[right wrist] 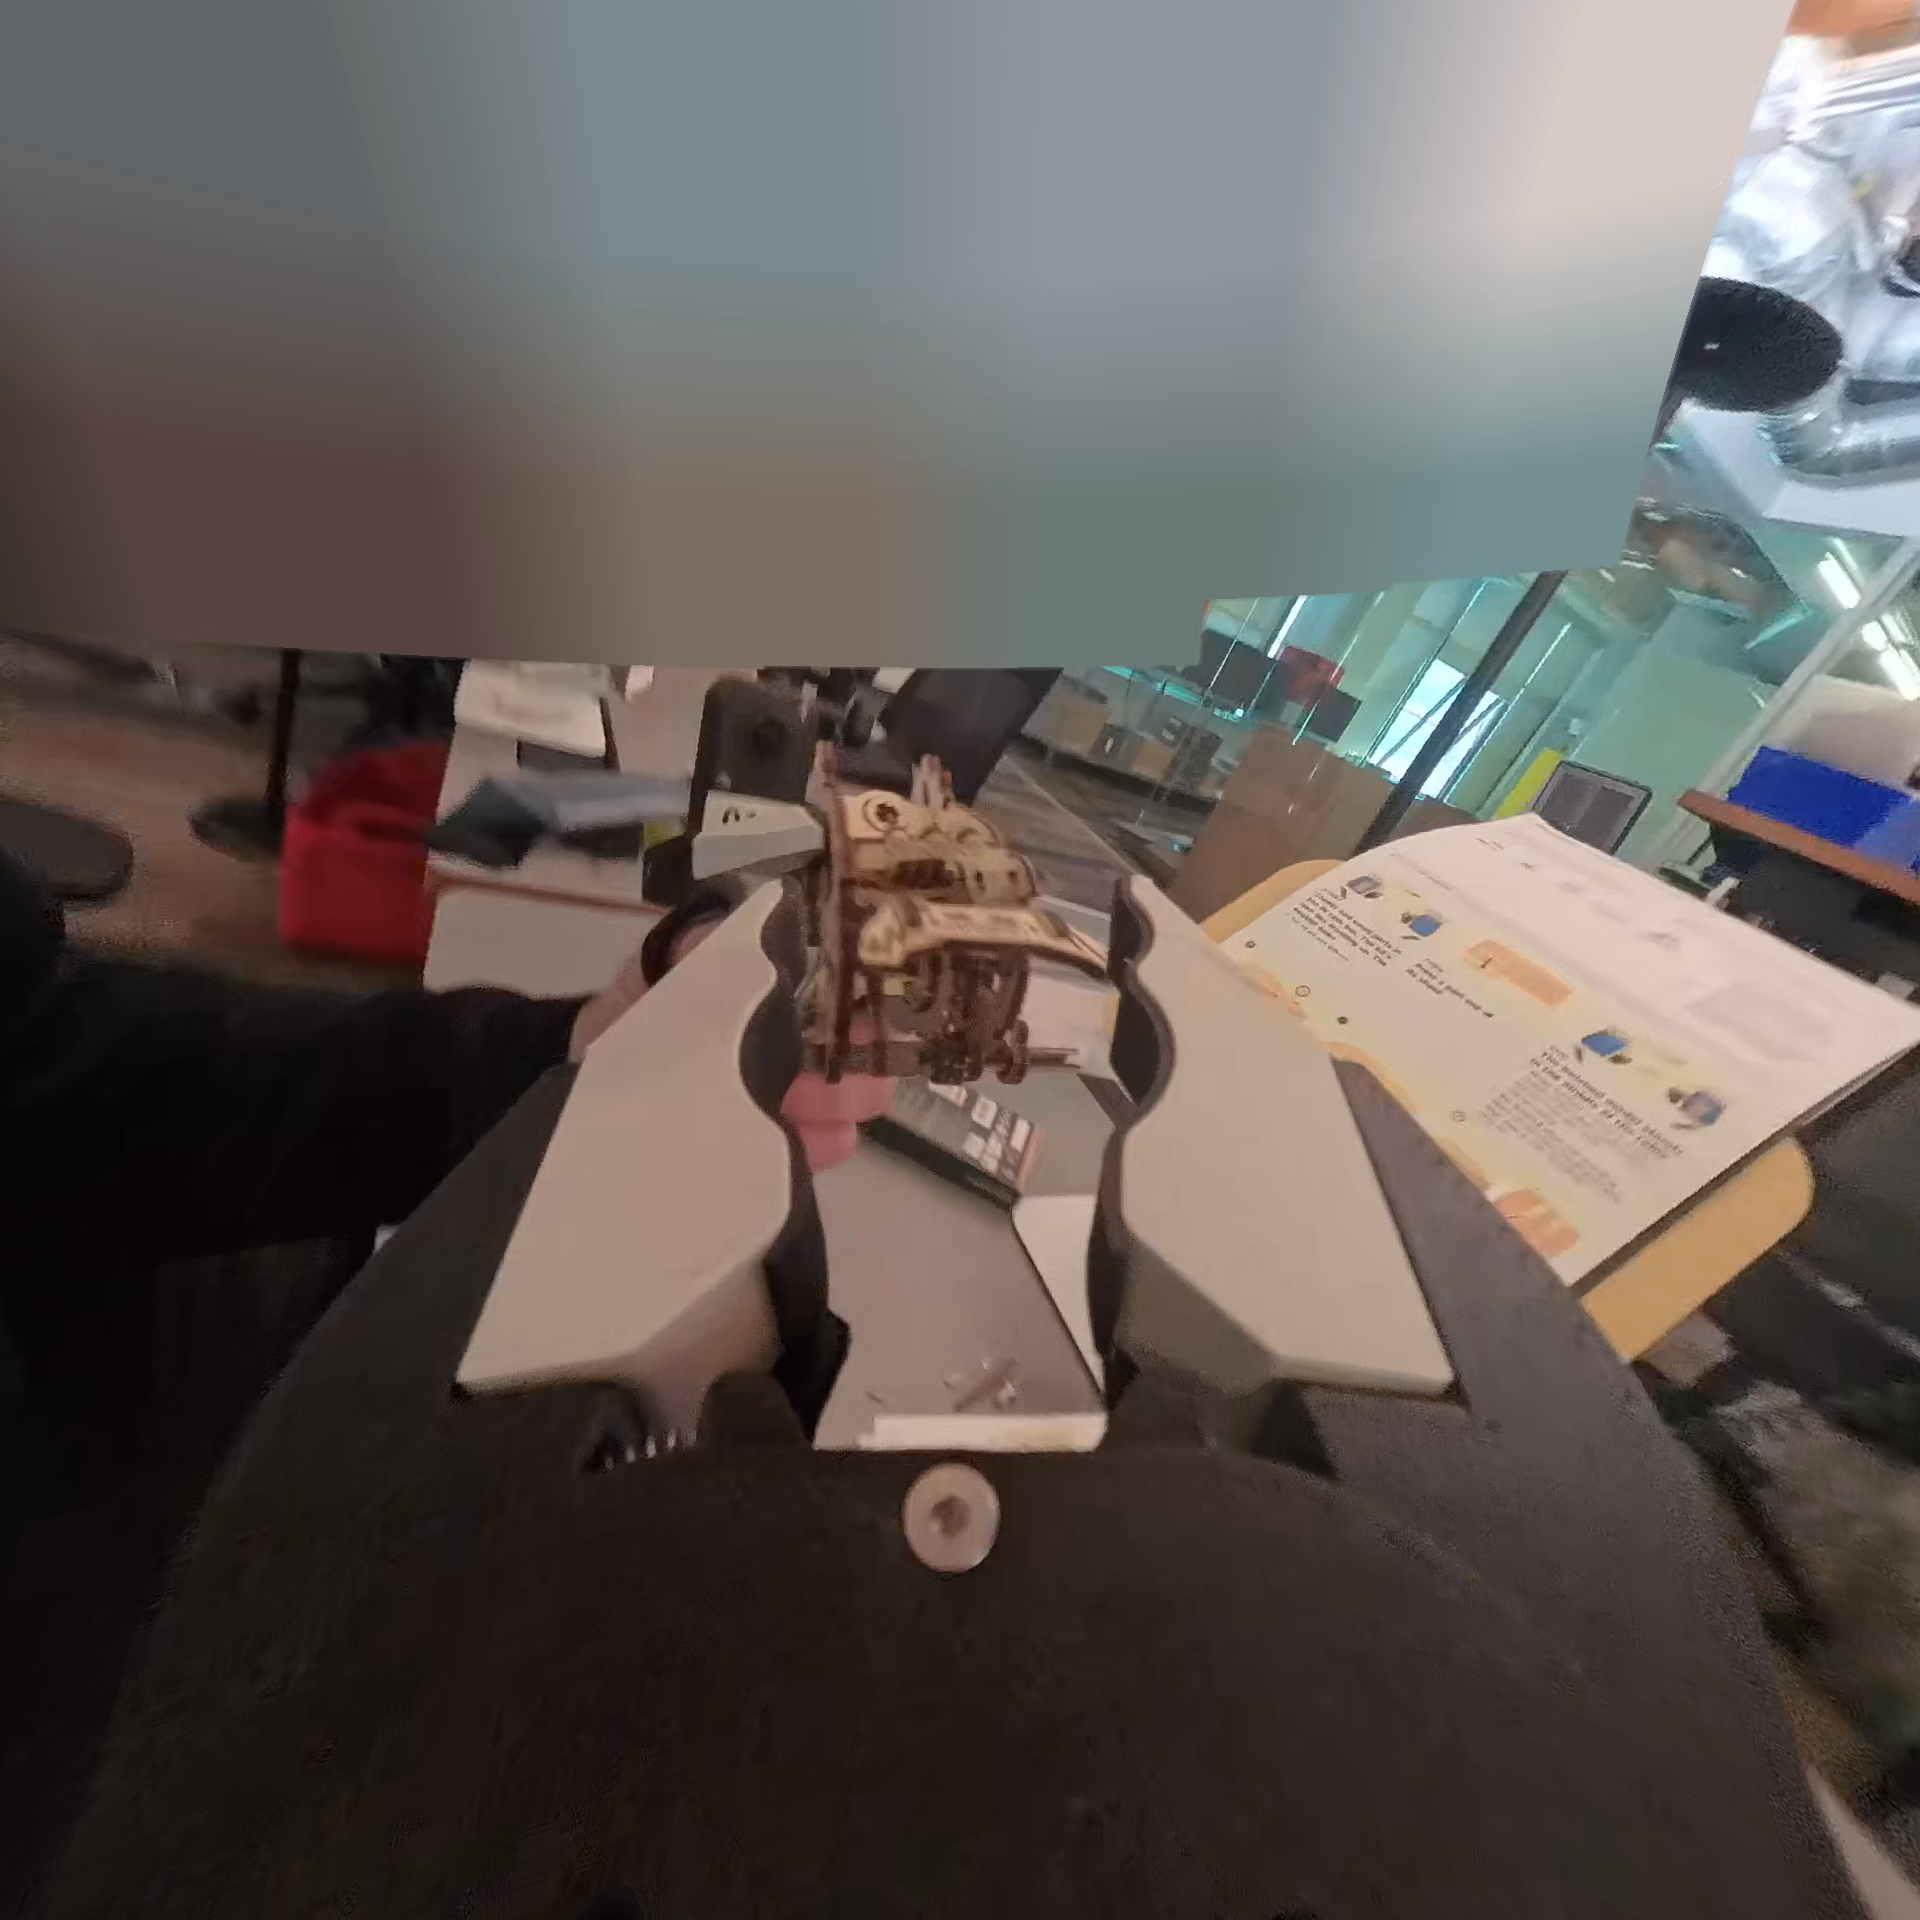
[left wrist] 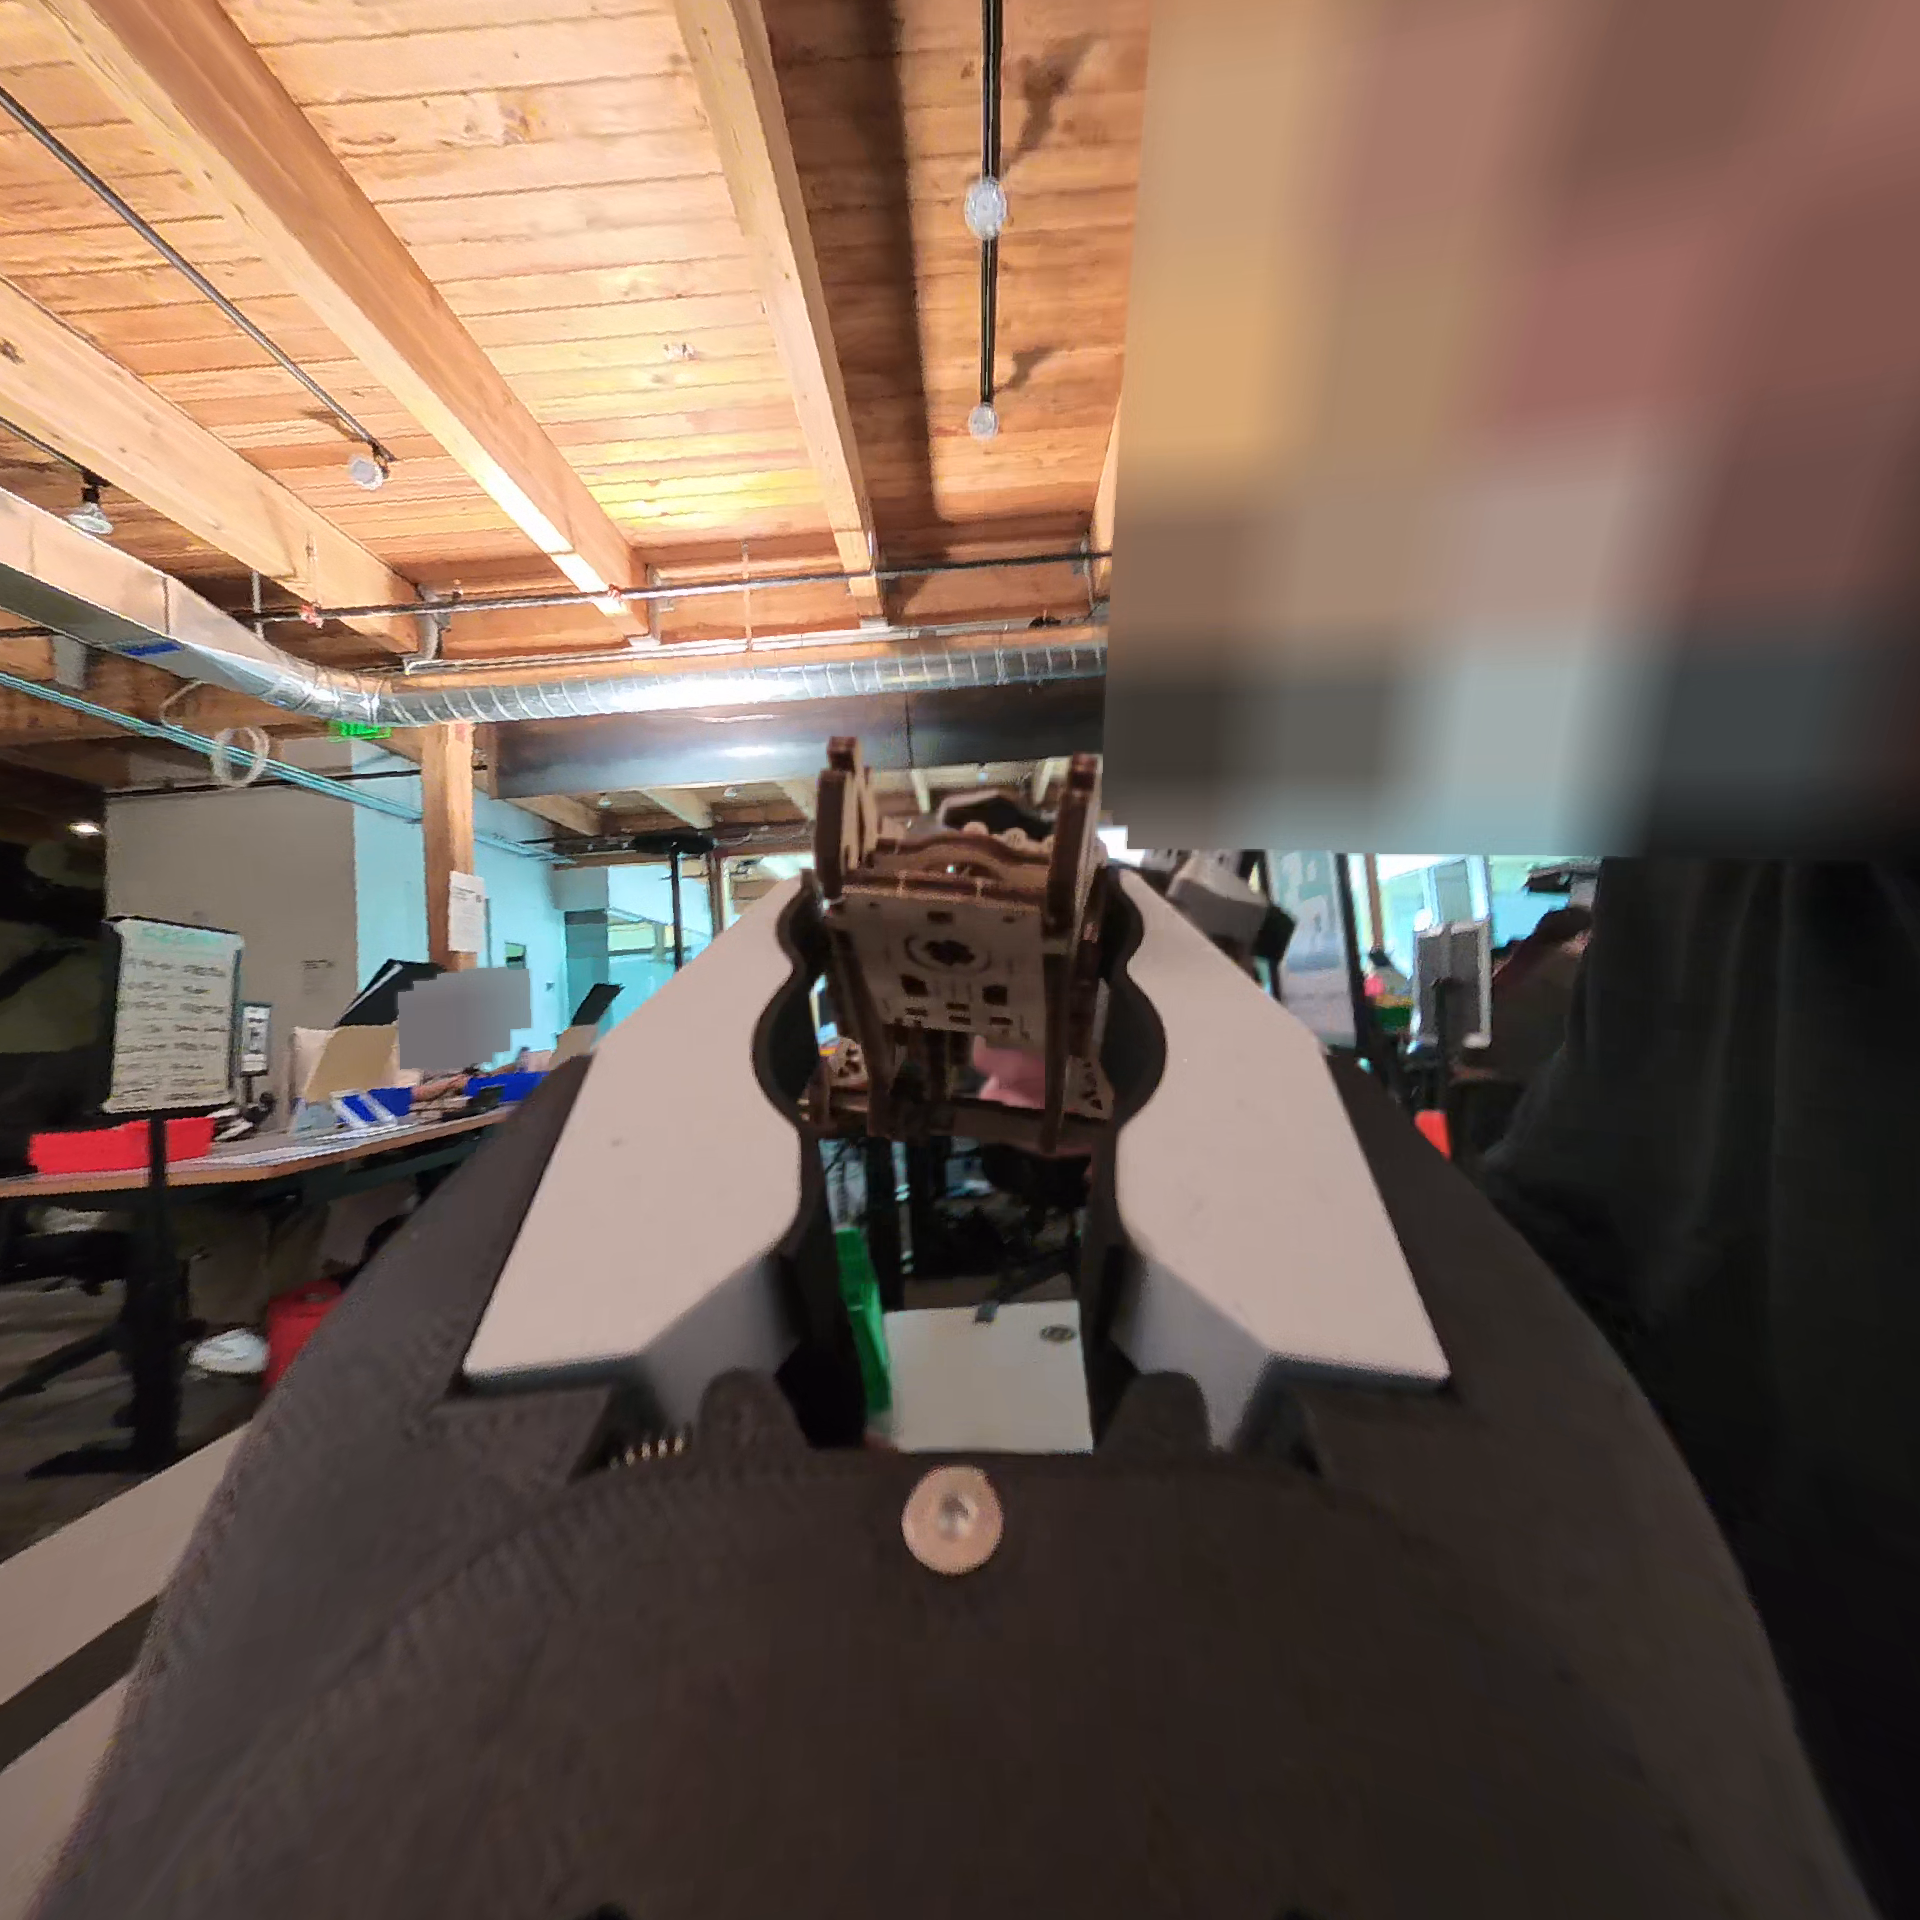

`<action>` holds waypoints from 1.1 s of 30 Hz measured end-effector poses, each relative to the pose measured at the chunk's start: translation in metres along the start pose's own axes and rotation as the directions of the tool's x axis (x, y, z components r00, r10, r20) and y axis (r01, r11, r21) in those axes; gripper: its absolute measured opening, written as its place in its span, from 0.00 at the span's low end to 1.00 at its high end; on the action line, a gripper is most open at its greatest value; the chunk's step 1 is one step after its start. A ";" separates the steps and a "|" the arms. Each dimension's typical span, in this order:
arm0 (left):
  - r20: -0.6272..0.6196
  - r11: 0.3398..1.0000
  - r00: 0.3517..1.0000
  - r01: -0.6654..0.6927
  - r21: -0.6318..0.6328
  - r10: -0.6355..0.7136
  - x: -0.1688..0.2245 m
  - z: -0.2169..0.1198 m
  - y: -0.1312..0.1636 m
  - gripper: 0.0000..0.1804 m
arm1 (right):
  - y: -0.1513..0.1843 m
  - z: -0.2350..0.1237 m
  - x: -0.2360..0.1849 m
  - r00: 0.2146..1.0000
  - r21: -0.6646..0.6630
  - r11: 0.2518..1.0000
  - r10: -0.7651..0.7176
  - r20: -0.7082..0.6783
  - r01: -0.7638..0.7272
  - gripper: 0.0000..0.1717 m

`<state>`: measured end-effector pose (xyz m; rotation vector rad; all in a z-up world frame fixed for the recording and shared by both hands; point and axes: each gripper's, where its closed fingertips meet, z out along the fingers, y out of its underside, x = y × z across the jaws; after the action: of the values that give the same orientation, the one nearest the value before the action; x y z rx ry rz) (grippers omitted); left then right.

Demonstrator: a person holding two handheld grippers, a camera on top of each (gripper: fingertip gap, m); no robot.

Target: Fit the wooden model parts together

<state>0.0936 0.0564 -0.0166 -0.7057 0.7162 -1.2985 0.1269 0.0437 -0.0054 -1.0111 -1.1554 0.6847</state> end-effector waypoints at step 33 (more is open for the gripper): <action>0.049 0.945 0.949 -0.303 -0.121 0.311 0.019 0.025 -0.004 0.28 | 0.014 0.006 -0.010 1.000 -0.045 0.999 -0.016 0.005 0.016 0.21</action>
<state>0.1131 0.0384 0.0002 -0.6934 0.8139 -0.9509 0.1192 0.0421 -0.0216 -1.0380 -1.1866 0.6510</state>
